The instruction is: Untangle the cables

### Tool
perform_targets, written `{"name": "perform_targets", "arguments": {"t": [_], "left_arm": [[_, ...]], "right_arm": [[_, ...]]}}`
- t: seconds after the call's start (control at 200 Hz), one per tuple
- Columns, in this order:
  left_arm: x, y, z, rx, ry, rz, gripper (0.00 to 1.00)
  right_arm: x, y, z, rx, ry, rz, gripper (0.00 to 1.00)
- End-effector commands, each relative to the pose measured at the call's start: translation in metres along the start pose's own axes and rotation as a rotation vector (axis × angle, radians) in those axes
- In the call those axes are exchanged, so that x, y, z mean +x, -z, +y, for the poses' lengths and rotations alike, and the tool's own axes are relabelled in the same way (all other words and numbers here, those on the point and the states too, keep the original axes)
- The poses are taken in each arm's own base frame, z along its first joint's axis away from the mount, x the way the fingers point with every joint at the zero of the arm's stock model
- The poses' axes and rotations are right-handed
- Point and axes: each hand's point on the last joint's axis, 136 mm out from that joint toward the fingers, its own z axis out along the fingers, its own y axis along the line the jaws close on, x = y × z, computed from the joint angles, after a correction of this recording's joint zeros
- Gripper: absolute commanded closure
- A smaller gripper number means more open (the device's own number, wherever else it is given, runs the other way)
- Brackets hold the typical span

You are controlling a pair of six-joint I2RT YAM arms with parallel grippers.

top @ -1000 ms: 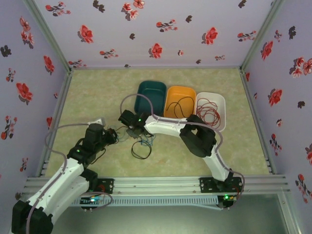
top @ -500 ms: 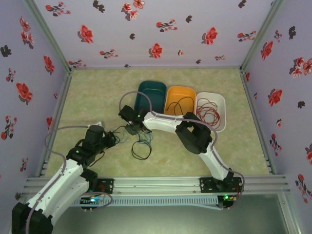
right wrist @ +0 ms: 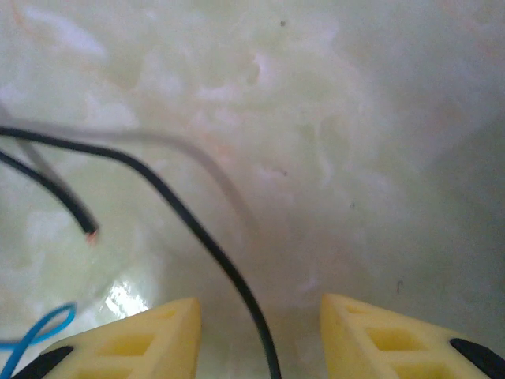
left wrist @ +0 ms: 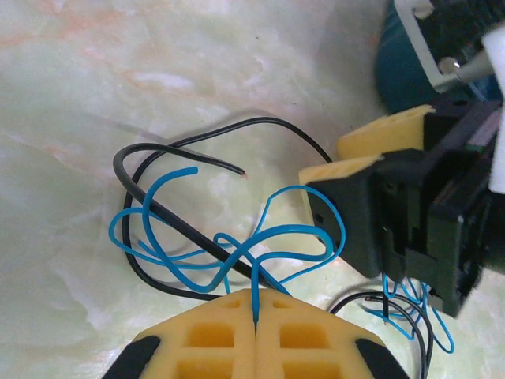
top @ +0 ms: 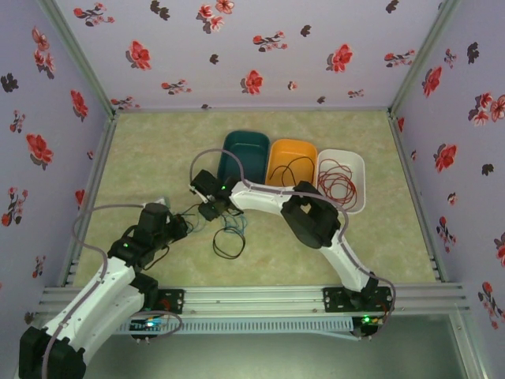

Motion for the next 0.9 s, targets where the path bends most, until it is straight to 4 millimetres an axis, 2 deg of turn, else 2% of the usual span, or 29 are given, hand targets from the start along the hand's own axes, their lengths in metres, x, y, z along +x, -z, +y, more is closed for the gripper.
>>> {"name": "perform_targets", "arguments": {"t": [0.0,0.11,0.2,0.31,0.445,0.63,0.895], "left_arm": [[-0.002,0.004,-0.001,0.0,-0.005,0.007,1.0],[-0.003,0.004,-0.003,0.008,-0.005,0.004,1.0],[-0.004,0.005,-0.006,0.018,-0.011,0.003,1.0],[-0.006,0.006,-0.007,0.021,-0.014,0.0,1.0],[-0.005,0.005,-0.01,0.029,-0.016,0.009,1.0],[-0.003,0.003,-0.009,0.037,-0.005,0.007,1.0],[-0.012,-0.004,-0.029,0.111,-0.022,-0.003,1.0]], "right_arm": [[-0.008,-0.014,-0.008,0.021,0.02,-0.012,0.58],[-0.014,-0.018,-0.008,0.017,0.026,-0.025,0.65],[-0.02,-0.018,-0.007,0.01,0.03,-0.035,0.77],[-0.034,-0.006,-0.008,0.016,0.033,-0.063,0.92],[-0.059,0.025,-0.005,0.002,0.025,-0.137,1.0],[-0.089,0.077,-0.005,-0.004,-0.024,-0.253,1.0],[-0.104,0.136,-0.007,-0.025,-0.107,-0.387,1.0]]}}
